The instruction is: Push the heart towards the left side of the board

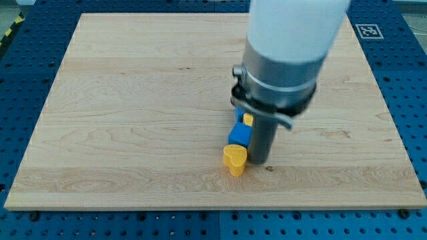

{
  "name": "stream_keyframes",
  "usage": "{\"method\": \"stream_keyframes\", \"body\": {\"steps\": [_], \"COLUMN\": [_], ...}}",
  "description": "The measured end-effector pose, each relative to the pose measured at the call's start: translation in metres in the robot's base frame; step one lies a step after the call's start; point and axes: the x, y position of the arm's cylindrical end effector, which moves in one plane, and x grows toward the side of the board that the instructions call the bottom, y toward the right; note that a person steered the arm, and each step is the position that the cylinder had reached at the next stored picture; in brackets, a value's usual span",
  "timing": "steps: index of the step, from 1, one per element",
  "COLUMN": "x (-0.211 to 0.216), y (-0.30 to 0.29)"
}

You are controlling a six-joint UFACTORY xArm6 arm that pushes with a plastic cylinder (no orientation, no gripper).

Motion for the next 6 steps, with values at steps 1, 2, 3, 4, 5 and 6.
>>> {"method": "stream_keyframes", "body": {"steps": [1, 2, 3, 4, 5, 6], "x": [-0.032, -0.019, 0.001, 0.012, 0.038, 0.021], "y": [-0.028, -0.02, 0.006, 0.034, 0.029, -0.033]}}
